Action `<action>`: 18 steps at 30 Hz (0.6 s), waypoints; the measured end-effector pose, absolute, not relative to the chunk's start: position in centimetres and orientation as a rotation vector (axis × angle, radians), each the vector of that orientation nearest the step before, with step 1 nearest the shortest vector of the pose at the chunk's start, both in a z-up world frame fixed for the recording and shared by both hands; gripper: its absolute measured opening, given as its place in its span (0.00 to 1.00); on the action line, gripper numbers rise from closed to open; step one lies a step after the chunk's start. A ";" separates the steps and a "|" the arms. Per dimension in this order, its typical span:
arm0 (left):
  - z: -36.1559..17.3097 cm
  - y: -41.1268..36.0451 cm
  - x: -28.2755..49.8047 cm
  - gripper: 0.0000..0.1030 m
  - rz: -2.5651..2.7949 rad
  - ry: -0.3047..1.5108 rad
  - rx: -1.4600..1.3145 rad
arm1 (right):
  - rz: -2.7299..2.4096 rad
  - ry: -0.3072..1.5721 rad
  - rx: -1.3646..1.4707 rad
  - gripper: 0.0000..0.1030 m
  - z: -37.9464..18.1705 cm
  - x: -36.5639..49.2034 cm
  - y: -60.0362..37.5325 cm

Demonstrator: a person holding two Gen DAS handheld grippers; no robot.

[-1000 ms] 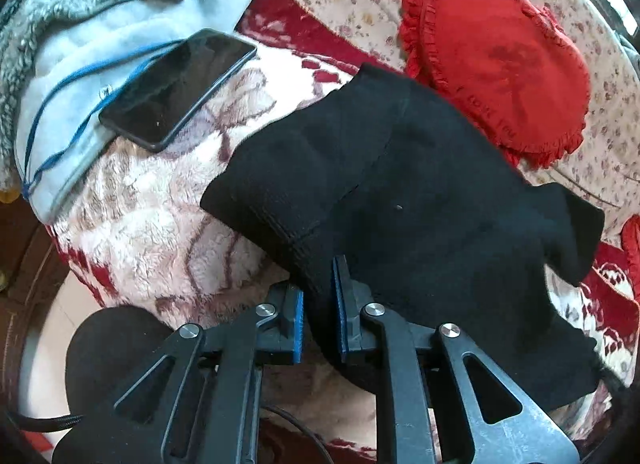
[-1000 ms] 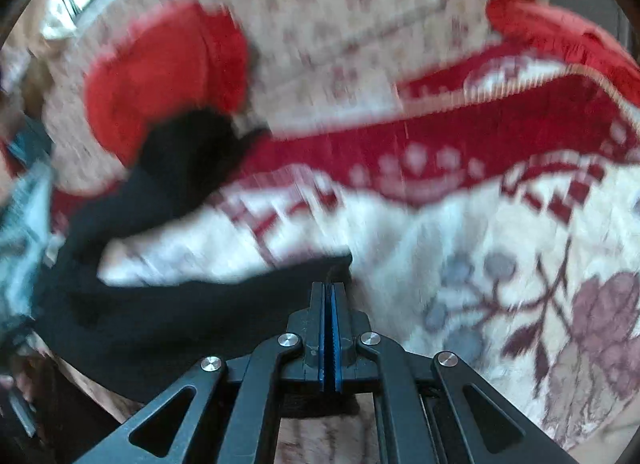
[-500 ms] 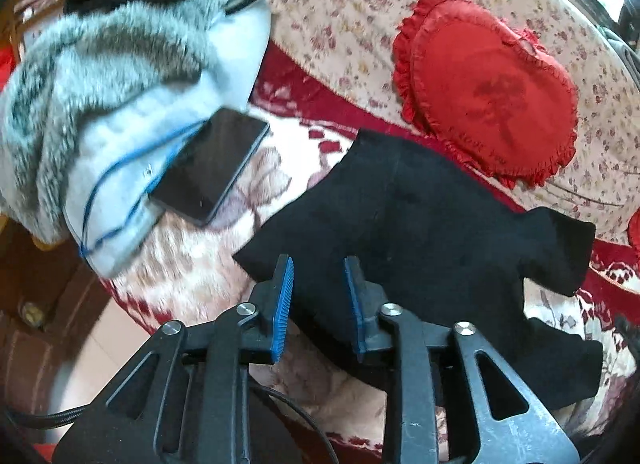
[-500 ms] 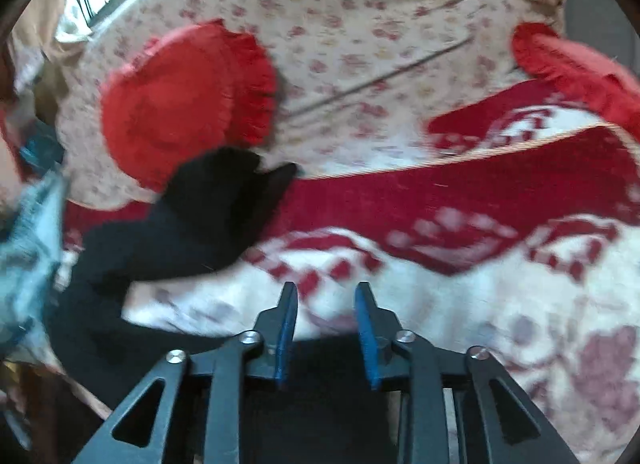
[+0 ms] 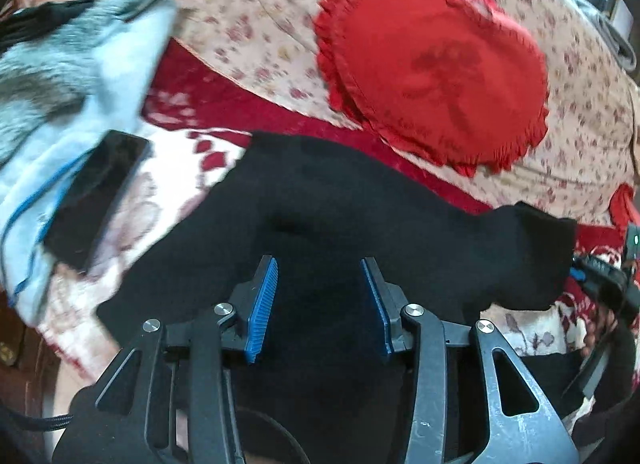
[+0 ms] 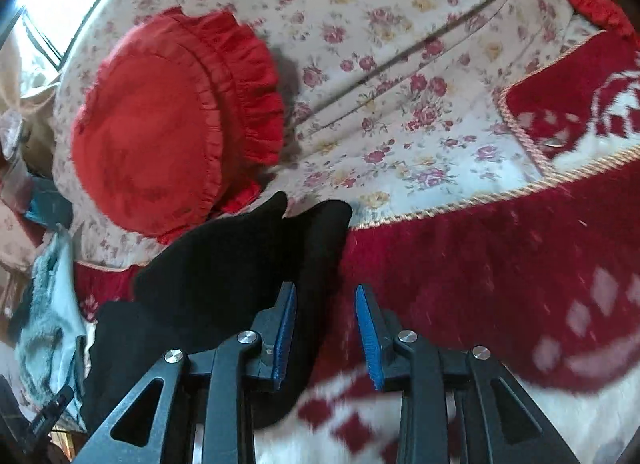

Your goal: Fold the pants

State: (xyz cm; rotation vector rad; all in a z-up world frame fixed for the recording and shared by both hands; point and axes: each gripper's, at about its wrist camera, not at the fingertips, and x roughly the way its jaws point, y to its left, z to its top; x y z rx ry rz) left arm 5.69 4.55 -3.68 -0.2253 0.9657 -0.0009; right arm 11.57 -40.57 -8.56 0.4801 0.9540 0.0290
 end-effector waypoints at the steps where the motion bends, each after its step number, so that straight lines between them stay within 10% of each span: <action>1: -4.1 4.1 6.2 0.41 0.002 0.979 -0.213 | 0.026 0.967 0.480 0.28 -9.0 12.2 -40.5; 18: -5.8 4.8 6.9 0.41 0.031 1.001 -0.241 | -0.062 0.723 0.472 0.05 -3.8 2.9 -43.5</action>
